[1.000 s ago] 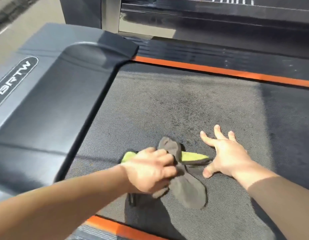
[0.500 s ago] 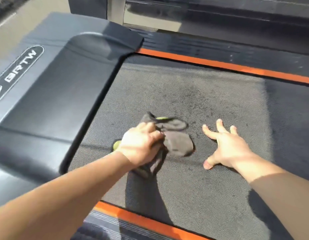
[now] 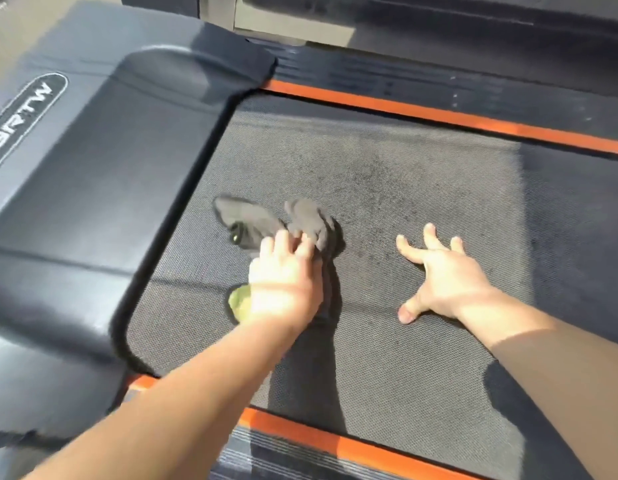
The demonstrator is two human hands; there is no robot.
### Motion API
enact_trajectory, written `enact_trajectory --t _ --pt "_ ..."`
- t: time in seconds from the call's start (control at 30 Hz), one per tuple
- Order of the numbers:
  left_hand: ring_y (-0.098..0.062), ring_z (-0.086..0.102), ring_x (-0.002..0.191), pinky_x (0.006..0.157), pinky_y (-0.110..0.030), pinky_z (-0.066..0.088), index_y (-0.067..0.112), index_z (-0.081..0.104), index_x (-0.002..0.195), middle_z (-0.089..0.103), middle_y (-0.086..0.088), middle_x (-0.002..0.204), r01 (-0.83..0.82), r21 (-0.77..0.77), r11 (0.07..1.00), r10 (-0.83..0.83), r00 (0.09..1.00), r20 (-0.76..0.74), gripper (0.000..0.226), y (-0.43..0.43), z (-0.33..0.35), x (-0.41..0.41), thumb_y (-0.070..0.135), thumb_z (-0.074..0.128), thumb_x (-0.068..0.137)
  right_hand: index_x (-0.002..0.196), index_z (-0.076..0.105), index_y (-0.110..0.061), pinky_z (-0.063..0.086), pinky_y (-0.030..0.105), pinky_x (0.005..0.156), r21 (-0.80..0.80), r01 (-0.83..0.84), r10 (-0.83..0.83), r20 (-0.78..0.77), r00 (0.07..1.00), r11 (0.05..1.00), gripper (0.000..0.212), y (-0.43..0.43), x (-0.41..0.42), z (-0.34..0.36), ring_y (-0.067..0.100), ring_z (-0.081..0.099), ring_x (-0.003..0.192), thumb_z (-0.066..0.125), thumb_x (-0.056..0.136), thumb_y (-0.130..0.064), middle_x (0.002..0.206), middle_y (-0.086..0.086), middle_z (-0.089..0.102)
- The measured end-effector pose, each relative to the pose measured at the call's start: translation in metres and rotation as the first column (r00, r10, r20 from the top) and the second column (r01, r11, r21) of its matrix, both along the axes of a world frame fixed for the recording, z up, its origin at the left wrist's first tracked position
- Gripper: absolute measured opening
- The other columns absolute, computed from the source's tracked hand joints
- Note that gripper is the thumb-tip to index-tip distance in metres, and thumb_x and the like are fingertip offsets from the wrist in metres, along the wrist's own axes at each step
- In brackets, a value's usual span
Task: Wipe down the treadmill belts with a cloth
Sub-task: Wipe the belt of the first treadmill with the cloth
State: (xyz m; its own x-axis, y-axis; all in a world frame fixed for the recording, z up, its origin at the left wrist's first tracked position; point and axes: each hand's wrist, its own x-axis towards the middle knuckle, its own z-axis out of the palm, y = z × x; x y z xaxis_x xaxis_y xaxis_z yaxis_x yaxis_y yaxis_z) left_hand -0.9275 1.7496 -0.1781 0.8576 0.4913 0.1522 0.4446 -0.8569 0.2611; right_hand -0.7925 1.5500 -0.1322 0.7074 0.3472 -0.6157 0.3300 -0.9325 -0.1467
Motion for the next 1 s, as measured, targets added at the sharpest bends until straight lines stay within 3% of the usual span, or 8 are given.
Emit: enact_trajectory --t 0.23,0.33,0.43,0.5,0.63,0.77,0.83,1.0 --pt "-0.028 0.056 0.089 0.063 -0.034 0.046 0.023 0.065 0.129 0.058 -0.002 0.105 0.822 0.015 0.569 -0.82 0.569 -0.058 0.041 -0.01 0.008 -0.051 0.047 0.06 0.095 0.154 0.006 -0.063 0.031 0.069 0.115 0.005 -0.022 0.022 0.047 0.999 1.0 0.143 -0.001 0.001 -0.005 0.038 -0.012 0.157 0.1 0.046 -0.049 0.168 -0.015 -0.02" --pt "-0.029 0.054 0.097 0.069 -0.041 0.055 0.03 0.07 0.121 0.058 0.0 0.107 0.387 0.025 0.922 -0.386 0.921 -0.047 0.037 0.046 0.009 -0.013 0.052 0.057 0.094 0.153 0.006 -0.063 0.029 0.071 0.115 0.004 -0.016 0.016 0.027 1.0 1.0 0.148 -0.002 0.002 -0.004 0.037 -0.014 0.156 0.1 0.04 -0.051 0.168 -0.013 -0.021" --pt "-0.029 0.052 0.097 0.065 -0.038 0.051 0.025 0.068 0.108 0.053 -0.002 0.106 -0.029 -0.016 0.999 0.029 1.0 -0.002 0.028 -0.002 0.004 -0.013 0.047 0.059 0.093 0.153 0.007 -0.064 0.029 0.071 0.115 -0.003 -0.008 0.008 0.026 1.0 1.0 0.147 0.0 0.001 -0.005 0.037 -0.014 0.156 0.101 0.041 -0.05 0.168 -0.014 -0.021" --pt "-0.03 0.055 0.09 0.059 -0.037 0.049 0.023 0.066 0.103 0.053 -0.002 0.1 0.22 -0.095 0.971 -0.218 0.976 0.026 0.026 -0.06 0.003 -0.04 0.044 0.064 0.089 0.152 0.006 -0.065 0.029 0.071 0.115 0.004 0.001 -0.001 0.047 0.999 1.0 0.141 -0.001 0.001 -0.006 0.037 -0.012 0.157 0.099 0.049 -0.04 0.167 -0.016 -0.021" --pt "-0.025 0.054 0.092 0.064 -0.033 0.048 0.026 0.063 0.128 0.055 0.001 0.106 0.847 -0.06 0.528 -0.849 0.526 -0.044 0.04 -0.04 0.008 -0.057 0.048 0.061 0.095 0.151 0.004 -0.066 0.029 0.071 0.115 0.006 -0.021 0.021 0.048 0.999 1.0 0.142 -0.002 0.002 -0.008 0.037 -0.013 0.156 0.1 0.048 -0.045 0.166 -0.018 -0.021" --pt "-0.028 0.054 0.099 0.069 -0.042 0.055 0.028 0.065 0.118 0.056 0.0 0.108 0.295 0.02 0.955 -0.292 0.953 -0.078 0.039 0.05 0.014 -0.023 0.055 0.05 0.094 0.153 0.007 -0.064 0.028 0.073 0.115 0.002 -0.004 0.004 0.02 1.0 1.0 0.147 -0.002 0.002 -0.005 0.037 -0.015 0.156 0.101 0.04 -0.051 0.168 -0.014 -0.02" --pt "-0.03 0.052 0.102 0.068 -0.039 0.049 0.023 0.06 0.114 0.052 -0.004 0.11 -0.051 0.019 0.999 0.053 0.995 -0.088 0.036 0.04 0.01 -0.031 0.053 0.05 0.096 0.153 0.008 -0.063 0.028 0.073 0.114 0.003 0.002 -0.002 0.022 1.0 1.0 0.147 -0.001 0.001 -0.004 0.038 -0.014 0.156 0.101 0.04 -0.05 0.169 -0.013 -0.02" --pt "-0.028 0.055 0.093 0.061 -0.035 0.048 0.024 0.06 0.108 0.052 -0.002 0.104 0.622 -0.041 0.782 -0.622 0.776 -0.105 0.028 -0.045 0.014 -0.068 0.048 0.056 0.093 0.155 0.009 -0.062 0.028 0.072 0.115 -0.012 0.001 -0.001 0.042 0.999 1.0 0.138 0.0 -0.001 -0.001 0.039 -0.012 0.156 0.1 0.053 -0.043 0.169 -0.012 -0.02"
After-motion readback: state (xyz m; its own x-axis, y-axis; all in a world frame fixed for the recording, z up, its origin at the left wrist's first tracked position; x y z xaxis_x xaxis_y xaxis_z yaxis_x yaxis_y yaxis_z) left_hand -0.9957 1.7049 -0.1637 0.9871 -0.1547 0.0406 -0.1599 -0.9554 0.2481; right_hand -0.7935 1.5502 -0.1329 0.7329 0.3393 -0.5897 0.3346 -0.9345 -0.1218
